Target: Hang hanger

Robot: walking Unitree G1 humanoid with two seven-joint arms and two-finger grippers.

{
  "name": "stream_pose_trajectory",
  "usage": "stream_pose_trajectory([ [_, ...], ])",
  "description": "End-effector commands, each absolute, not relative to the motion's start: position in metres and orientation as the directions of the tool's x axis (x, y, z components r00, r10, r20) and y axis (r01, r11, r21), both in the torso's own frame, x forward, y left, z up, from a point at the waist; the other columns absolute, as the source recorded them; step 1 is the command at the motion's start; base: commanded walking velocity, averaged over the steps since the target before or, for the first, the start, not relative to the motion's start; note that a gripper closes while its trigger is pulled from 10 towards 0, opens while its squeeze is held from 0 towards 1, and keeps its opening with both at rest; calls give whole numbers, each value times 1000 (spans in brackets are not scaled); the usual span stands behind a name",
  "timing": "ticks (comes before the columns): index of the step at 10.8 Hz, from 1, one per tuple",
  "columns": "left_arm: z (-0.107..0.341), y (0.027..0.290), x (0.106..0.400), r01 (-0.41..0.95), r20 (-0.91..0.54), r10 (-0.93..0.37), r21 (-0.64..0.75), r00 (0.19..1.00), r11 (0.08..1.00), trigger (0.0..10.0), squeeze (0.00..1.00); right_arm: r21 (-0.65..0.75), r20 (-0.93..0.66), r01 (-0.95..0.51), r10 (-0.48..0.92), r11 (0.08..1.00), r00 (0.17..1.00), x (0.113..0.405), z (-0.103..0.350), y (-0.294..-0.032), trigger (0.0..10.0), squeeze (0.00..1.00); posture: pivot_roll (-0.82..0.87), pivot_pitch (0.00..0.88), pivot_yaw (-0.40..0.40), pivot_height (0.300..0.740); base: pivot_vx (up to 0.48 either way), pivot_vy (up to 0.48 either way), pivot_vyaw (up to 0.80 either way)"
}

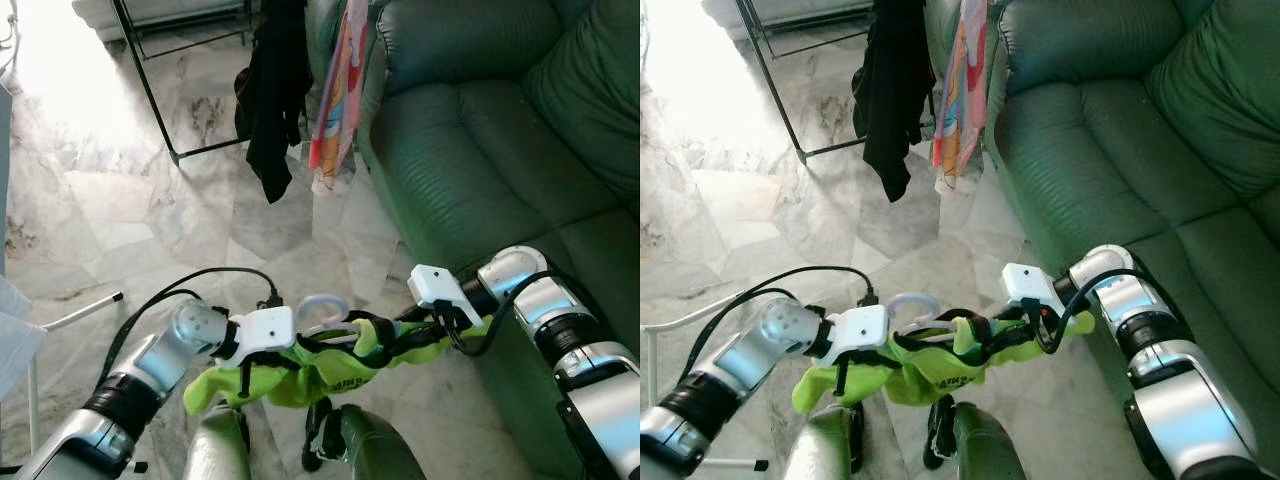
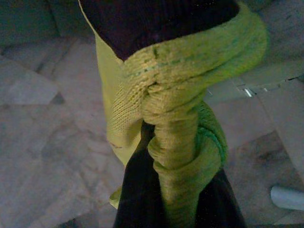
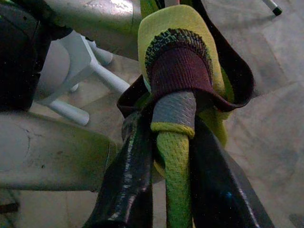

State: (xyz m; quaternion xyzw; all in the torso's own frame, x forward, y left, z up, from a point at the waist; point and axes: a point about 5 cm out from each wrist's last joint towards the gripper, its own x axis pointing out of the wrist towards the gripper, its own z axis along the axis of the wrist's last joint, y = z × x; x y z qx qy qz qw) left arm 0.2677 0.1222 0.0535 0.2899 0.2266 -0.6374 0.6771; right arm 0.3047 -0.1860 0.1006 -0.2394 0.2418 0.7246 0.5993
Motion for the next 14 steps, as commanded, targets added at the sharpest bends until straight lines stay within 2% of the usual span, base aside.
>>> stream_pose_trajectory([
  [1, 63, 114, 276, 987, -629, -767, 160, 125, 30, 10000, 0, 61, -648, -980, 739, -191, -185, 304, 102, -189, 0, 0, 49, 214, -119, 740, 0, 0, 0],
  [3, 62, 109, 284, 978, -616, -770, 204, 166, 48, 10000, 0, 35, -657, -979, 734, -200, -173, 305, 103, -188, 0, 0, 47, 211, -119, 740, 0, 0, 0],
  [4, 63, 107, 293, 964, -601, -768, 256, 221, 77, 10000, 0, 7, -678, -980, 720, -197, -150, 306, 102, -189, 0, 0, 47, 211, -119, 740, 0, 0, 0],
  [6, 72, 106, 312, 919, -561, -751, 363, 347, 153, 10000, 0, -122, -708, -984, 706, -133, -8, 315, 104, -191, 0, 0, 41, 203, -120, 740, 0, 0, 0],
  [7, 77, 110, 324, 882, -537, -724, 418, 433, 217, 10000, 0, -233, -736, -969, 667, -87, 117, 323, 106, -194, 0, 0, 40, 200, -123, 740, 0, 0, 0],
  [8, 81, 113, 332, 852, -513, -708, 461, 485, 248, 10000, 0, -309, -748, -949, 631, -58, 205, 329, 108, -197, 0, 0, 39, 198, -123, 740, 0, 0, 0],
  [11, 85, 119, 340, 795, -479, -678, 544, 557, 269, 10000, 0, -403, -710, -915, 634, -9, 306, 336, 111, -193, 0, 0, 43, 195, -123, 740, 0, 0, 0],
  [12, 85, 121, 342, 755, -472, -649, 603, 596, 255, 10000, 282, -425, -700, -905, 634, -3, 327, 337, 109, -190, 0, 0, 43, 195, -123, 740, 0, 0, 0],
  [13, 85, 122, 344, 735, -465, -636, 631, 616, 250, 10000, 1000, -430, -698, -903, 636, -4, 330, 337, 107, -188, 0, 0, 44, 196, -123, 740, 0, 0, 0],
  [14, 87, 127, 347, 682, -476, -596, 711, 646, 171, 10000, 1000, -434, -695, -901, 633, 8, 341, 336, 104, -188, 0, 0, 42, 195, -124, 740, 0, 0, 0],
])
